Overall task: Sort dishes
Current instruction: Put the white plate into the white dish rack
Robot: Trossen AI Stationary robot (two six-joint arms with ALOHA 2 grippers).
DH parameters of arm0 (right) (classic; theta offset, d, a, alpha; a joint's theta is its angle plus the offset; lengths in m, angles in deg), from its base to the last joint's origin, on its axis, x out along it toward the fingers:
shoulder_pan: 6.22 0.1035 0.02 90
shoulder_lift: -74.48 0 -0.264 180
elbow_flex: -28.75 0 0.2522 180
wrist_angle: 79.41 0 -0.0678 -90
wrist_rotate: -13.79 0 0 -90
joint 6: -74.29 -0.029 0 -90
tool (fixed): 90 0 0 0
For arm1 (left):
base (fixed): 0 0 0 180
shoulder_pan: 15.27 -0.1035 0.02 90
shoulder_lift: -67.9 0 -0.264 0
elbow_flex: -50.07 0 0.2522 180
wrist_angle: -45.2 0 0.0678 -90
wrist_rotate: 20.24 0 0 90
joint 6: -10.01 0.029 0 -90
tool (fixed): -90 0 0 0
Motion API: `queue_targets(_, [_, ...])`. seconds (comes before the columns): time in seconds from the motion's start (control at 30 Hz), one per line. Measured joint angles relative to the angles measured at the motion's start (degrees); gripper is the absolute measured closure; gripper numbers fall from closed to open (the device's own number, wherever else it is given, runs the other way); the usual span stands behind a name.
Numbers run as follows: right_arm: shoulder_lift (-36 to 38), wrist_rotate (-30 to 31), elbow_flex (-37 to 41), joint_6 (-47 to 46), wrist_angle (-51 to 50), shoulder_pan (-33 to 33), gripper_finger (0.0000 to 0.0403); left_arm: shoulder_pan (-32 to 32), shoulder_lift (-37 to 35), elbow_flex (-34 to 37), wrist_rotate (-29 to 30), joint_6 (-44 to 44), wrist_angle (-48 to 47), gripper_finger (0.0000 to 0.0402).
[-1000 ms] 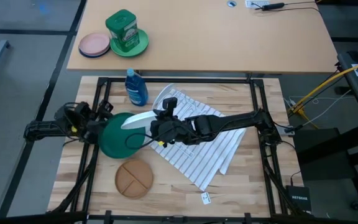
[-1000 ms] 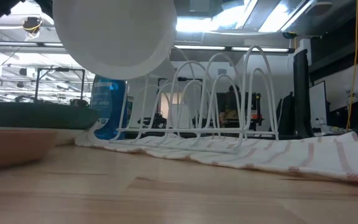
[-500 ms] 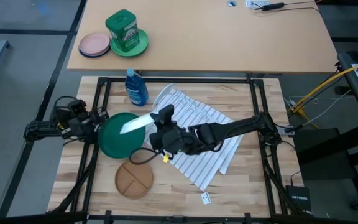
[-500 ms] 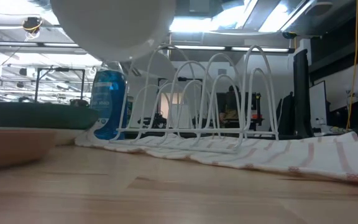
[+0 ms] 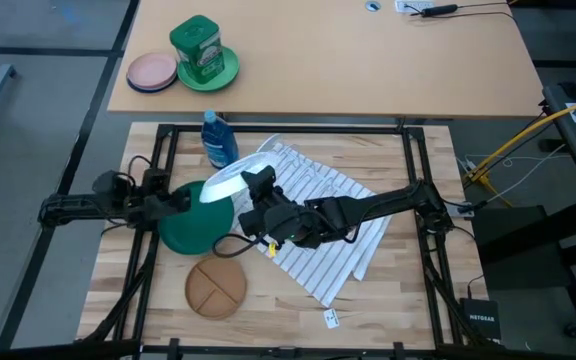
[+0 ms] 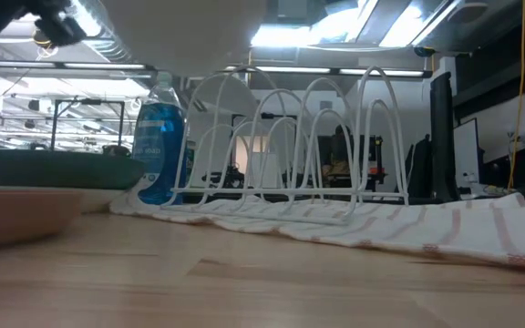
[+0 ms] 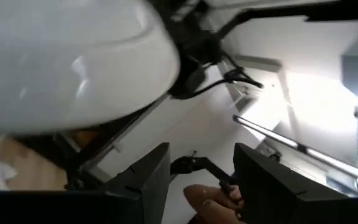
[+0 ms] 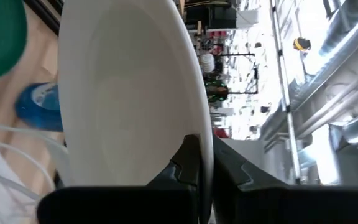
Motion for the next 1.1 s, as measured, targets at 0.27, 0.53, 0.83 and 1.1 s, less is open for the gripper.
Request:
queue_targets(0.27, [0.0, 0.0, 0.0, 7.4, 2.2, 0.0, 0.0389, 0.0, 0.0, 0.0, 9.7, -4.5, -2.4, 0.0234])
queue_targets(0.53, [0.0, 0.3, 0.0, 16.4, 5.0, -0.1, 0.0389, 0.0, 0.0, 0.0, 13.8, -9.0, -2.4, 0.0234])
queue_targets(0.83, [0.0, -1.0, 0.0, 24.9, 11.1, -2.3, 0.0389, 0.0, 0.0, 0.0, 18.6, -11.5, -2.5, 0.0234])
queue_targets(1.1, [0.0, -5.2, 0.0, 26.9, 11.6, -5.1, 0.0389, 0.0, 0.1, 0.0, 25.0, -11.6, -2.6, 0.0234])
